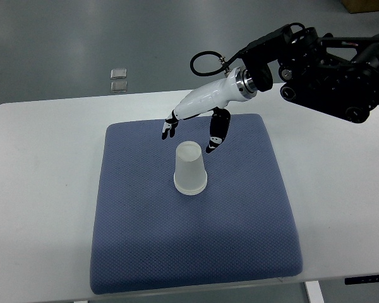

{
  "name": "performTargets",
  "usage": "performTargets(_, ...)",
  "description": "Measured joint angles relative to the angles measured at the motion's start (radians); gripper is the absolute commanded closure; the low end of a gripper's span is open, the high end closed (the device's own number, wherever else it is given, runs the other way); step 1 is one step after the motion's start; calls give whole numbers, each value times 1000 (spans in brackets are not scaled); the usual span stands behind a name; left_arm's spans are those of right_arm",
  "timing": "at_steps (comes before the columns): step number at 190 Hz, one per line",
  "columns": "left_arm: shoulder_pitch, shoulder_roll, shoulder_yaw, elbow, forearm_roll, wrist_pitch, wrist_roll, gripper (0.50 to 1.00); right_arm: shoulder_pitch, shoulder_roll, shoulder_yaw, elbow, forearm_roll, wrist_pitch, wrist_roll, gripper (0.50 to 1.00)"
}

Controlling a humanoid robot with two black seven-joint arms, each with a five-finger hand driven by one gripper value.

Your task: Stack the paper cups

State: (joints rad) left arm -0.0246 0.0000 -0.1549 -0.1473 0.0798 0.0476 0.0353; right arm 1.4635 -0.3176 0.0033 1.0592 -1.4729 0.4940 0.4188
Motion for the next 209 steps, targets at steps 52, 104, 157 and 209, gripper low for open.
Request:
performTargets(52, 0, 0, 0, 0, 0, 0, 0, 500, -28, -12, 65, -46, 5, -12, 0, 589)
performTargets(104, 0, 0, 0, 0, 0, 0, 0, 500, -80, -63, 144, -176, 87, -14, 0, 589)
performTargets(157, 0, 0, 0, 0, 0, 0, 0, 500, -191, -63, 205, -359, 502, -54, 0, 589)
performTargets(209, 0, 0, 0, 0, 0, 0, 0, 500, -274, -48, 212, -464, 999, -182, -6, 589)
